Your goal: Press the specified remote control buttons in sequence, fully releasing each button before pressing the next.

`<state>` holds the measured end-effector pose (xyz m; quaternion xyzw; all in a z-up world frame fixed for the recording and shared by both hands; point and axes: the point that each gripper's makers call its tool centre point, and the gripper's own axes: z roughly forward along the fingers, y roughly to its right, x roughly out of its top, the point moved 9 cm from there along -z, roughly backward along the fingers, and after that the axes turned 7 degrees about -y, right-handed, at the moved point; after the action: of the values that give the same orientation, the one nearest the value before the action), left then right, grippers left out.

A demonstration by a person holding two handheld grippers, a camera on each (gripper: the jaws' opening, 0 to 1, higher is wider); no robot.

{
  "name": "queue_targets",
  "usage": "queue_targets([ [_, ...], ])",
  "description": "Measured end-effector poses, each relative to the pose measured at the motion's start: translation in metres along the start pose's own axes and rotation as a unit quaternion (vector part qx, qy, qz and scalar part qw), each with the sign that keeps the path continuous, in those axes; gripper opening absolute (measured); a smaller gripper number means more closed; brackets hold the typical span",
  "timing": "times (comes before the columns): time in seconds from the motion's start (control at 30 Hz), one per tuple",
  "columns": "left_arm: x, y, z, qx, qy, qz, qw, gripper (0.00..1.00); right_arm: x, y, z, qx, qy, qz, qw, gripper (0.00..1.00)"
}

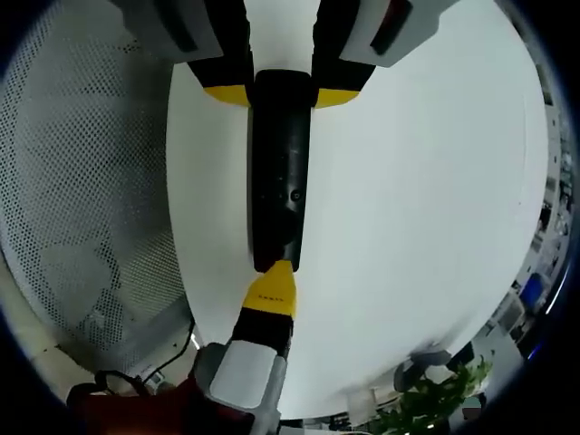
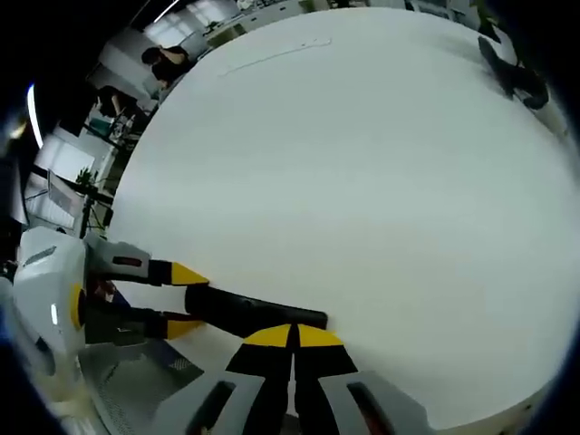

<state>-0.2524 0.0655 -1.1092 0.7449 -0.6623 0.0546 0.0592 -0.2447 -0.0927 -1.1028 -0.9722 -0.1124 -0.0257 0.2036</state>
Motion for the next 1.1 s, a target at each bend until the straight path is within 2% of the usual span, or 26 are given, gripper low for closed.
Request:
queue_targets([
  [0.27,-0.001,0.0001,0.0001,-0.001,0.005,-0.002,1.0,0.22,0.0,0.0011,0.0018,0.006,-0.008,0.001,0.9999,0.0],
  [0.43,-0.0013,-0.0008,0.0002,-0.003,0.007,-0.003,1.0,0.22,0.0012,0.0002,0.0031,-0.002,-0.011,-0.007,0.9999,0.0],
  [0.8,-0.0046,-0.0034,-0.0001,-0.012,0.027,0.0,0.9996,0.22,-0.0049,-0.0008,0.0025,-0.007,0.019,-0.004,0.9998,0.0],
  [0.97,-0.0041,-0.0033,0.0,-0.012,0.026,0.002,0.9996,0.22,-0.0056,-0.0003,0.0021,-0.002,0.025,-0.001,0.9997,0.0],
  [1.1,-0.0038,-0.0032,0.0003,-0.01,0.024,0.003,0.9997,0.22,-0.0041,-0.0029,0.0017,-0.009,0.016,-0.013,0.9997,0.0],
])
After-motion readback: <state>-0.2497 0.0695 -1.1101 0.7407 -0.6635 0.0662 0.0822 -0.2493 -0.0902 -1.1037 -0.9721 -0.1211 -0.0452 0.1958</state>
